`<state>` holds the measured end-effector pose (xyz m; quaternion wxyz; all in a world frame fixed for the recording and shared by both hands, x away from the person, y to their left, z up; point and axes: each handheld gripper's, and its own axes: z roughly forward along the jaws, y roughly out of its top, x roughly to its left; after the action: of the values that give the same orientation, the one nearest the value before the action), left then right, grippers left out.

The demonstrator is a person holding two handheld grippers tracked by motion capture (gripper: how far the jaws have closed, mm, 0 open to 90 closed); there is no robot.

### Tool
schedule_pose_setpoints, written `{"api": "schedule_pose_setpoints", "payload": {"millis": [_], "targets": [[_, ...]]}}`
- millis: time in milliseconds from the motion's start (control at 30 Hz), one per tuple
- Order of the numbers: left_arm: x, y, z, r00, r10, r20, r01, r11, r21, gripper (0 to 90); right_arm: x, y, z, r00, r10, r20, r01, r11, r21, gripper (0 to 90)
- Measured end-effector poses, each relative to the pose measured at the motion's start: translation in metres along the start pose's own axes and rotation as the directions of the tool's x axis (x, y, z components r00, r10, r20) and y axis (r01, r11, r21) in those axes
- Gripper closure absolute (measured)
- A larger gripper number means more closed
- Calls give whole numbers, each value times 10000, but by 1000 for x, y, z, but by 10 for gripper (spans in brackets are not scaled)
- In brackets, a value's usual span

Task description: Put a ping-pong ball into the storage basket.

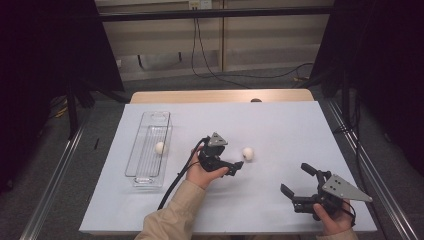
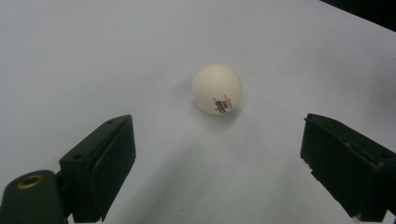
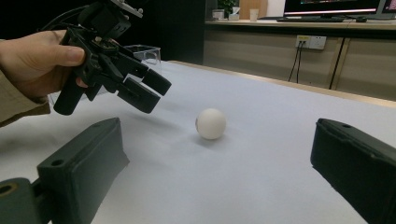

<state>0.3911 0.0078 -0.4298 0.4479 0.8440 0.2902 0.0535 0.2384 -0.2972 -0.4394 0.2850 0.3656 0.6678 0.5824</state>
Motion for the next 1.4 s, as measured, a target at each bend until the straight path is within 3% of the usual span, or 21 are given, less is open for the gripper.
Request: {"api": "schedule_pose_setpoints", "payload": {"millis": [533,833,1067,1400], "targets": [[-3,2,12,9998,170,62,-170,9998,72,100,0,0,-1,10000,1,4,-1,10000,-2,23],[-1,4,13,9999,33,-117,-34,9999,-148,91,0,0,-1,10000,-8,-1,8,10000,-11,23],[0,5,22,9998,-155,90,156,9998,-144,76,0,0,-1,10000,0,33,0,10000,-15,24],[-2,6,27,10000,-48,38,48,10000,-42,76,1,0,0,10000,-56,-41,56,10000,-10,23]]}}
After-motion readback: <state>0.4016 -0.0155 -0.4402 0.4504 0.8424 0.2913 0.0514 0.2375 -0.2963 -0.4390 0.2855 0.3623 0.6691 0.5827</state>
